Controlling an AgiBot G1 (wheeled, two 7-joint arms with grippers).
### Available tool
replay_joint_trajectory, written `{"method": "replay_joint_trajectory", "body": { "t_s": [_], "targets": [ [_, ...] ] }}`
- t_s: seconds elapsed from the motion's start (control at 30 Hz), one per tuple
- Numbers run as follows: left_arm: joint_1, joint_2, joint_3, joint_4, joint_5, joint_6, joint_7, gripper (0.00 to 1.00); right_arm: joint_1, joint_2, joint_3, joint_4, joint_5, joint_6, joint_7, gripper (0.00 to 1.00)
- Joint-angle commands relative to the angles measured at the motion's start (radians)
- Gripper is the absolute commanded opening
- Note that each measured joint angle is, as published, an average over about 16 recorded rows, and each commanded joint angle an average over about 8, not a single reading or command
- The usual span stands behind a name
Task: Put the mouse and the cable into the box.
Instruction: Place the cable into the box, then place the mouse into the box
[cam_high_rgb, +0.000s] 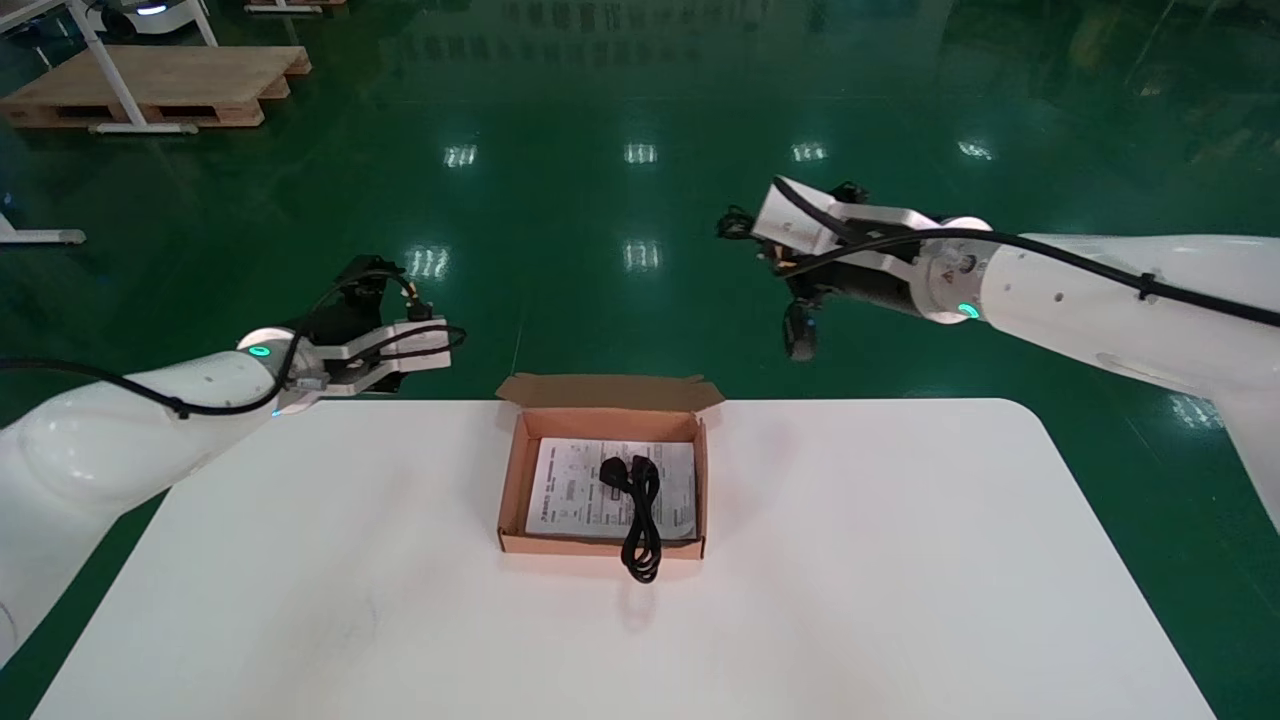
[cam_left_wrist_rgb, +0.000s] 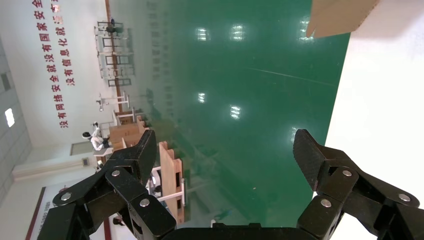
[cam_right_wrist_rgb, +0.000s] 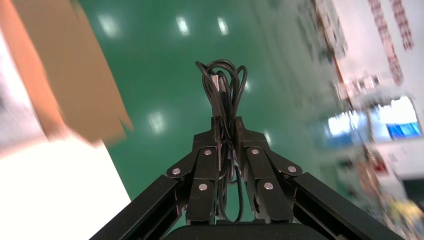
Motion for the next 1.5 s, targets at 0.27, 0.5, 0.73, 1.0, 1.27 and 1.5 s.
{"method": "replay_joint_trajectory", "body": {
  "t_s": [0.27, 0.5, 0.73, 1.0, 1.27, 1.5],
  "targets": [
    [-0.009, -0.004, 0.028, -0.007, 0.053, 0.000, -0.081, 1.00, -0.091, -0.072, -0.029, 0.163, 0.044, -0.040, -0.032, 0.00],
    [-0.006, -0.014, 0.045, -0.032, 0.093, 0.002, -0.141, 1.00, -0.170, -0.115, -0.112, 0.290, 0.018, -0.079, -0.003, 0.00],
    [-0.001, -0.026, 0.061, -0.062, 0.134, 0.004, -0.203, 1.00, -0.202, -0.129, -0.231, 0.267, -0.074, -0.023, 0.095, 0.00],
    [0.002, -0.038, 0.074, -0.090, 0.176, 0.007, -0.261, 1.00, -0.193, -0.134, -0.350, 0.131, -0.205, 0.087, 0.219, 0.77],
    [0.003, -0.040, 0.076, -0.095, 0.183, 0.008, -0.266, 1.00, -0.192, -0.134, -0.368, 0.115, -0.223, 0.098, 0.229, 1.00],
    [0.003, -0.039, 0.075, -0.093, 0.179, 0.008, -0.262, 1.00, -0.191, -0.133, -0.356, 0.123, -0.211, 0.094, 0.222, 1.00]
  ]
}}
